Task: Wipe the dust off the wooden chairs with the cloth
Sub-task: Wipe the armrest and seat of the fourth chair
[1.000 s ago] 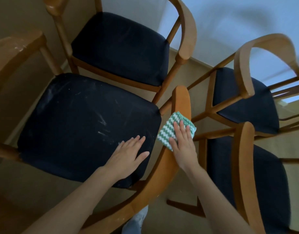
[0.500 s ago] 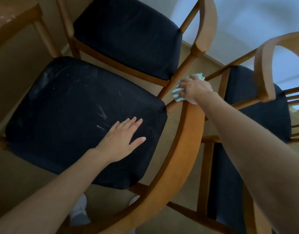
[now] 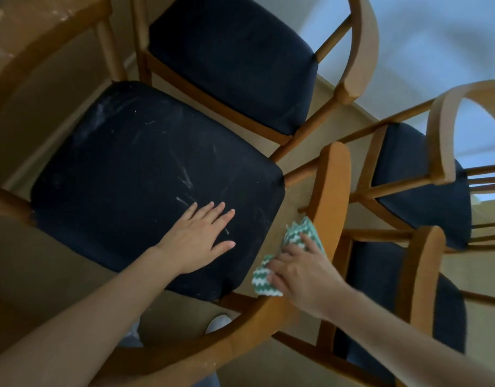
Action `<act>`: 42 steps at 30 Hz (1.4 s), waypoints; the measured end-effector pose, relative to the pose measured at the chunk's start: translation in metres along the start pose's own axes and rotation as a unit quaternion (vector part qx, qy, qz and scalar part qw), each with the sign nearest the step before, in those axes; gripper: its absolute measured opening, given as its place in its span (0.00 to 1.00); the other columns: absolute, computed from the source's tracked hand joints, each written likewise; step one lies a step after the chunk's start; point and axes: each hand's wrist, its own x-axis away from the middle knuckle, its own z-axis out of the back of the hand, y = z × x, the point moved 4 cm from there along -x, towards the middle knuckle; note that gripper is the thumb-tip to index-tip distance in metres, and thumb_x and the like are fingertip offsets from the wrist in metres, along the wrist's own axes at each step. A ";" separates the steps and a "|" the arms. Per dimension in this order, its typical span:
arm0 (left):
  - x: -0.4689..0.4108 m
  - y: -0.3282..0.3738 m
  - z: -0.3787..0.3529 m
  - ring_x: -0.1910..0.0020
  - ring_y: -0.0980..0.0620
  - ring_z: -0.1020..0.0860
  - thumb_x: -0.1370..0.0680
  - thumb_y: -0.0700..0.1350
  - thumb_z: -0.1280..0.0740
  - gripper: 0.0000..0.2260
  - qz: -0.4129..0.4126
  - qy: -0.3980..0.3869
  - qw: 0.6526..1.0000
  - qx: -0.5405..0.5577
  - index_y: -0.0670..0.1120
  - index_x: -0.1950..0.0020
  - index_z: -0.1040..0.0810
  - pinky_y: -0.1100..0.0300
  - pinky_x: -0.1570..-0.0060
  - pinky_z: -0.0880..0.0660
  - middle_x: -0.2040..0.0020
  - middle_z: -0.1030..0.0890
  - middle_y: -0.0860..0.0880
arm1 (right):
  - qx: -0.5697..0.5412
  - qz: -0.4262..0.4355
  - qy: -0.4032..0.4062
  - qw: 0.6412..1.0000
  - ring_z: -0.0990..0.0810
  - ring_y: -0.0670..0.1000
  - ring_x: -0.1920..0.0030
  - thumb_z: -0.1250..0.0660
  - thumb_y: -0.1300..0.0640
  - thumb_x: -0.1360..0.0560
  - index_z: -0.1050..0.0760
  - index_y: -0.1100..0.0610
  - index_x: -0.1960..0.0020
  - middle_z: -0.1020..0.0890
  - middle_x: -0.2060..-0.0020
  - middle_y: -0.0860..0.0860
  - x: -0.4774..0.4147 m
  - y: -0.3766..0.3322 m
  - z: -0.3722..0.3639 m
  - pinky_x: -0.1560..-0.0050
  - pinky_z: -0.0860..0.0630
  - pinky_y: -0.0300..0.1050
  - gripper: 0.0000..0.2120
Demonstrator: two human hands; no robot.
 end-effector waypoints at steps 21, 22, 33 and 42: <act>-0.015 0.021 -0.006 0.24 0.52 0.55 0.19 0.60 0.53 0.29 -0.008 -0.020 0.999 0.034 0.51 0.23 0.58 0.52 0.25 0.56 0.22 0.55 0.50 | 0.145 -0.154 0.049 0.976 0.40 0.53 0.29 0.49 0.45 0.20 0.29 0.49 0.33 0.28 0.34 0.49 -0.089 0.147 0.071 0.30 0.44 0.58 0.20; -0.013 0.022 -0.007 0.24 0.52 0.55 0.19 0.60 0.53 0.29 -0.007 -0.024 0.999 0.035 0.51 0.23 0.58 0.52 0.25 0.56 0.22 0.55 0.50 | 0.144 -0.141 0.040 0.979 0.40 0.53 0.28 0.50 0.46 0.19 0.29 0.48 0.34 0.28 0.33 0.49 -0.079 0.134 0.061 0.28 0.48 0.58 0.20; 0.012 0.021 -0.010 0.23 0.52 0.55 0.19 0.59 0.53 0.28 -0.007 -0.043 0.999 0.024 0.51 0.23 0.58 0.53 0.26 0.58 0.22 0.55 0.50 | -0.125 -0.050 0.127 0.983 0.21 0.44 0.44 0.50 0.43 0.25 0.23 0.41 0.47 0.18 0.52 0.38 0.029 -0.070 -0.032 0.31 0.42 0.54 0.18; 0.032 0.021 -0.007 0.23 0.52 0.55 0.19 0.59 0.52 0.28 -0.005 -0.044 0.999 0.015 0.51 0.23 0.58 0.54 0.26 0.58 0.22 0.55 0.50 | -0.098 -0.036 0.156 0.982 0.28 0.45 0.34 0.53 0.39 0.23 0.27 0.43 0.40 0.21 0.42 0.41 0.033 -0.034 -0.035 0.31 0.46 0.54 0.22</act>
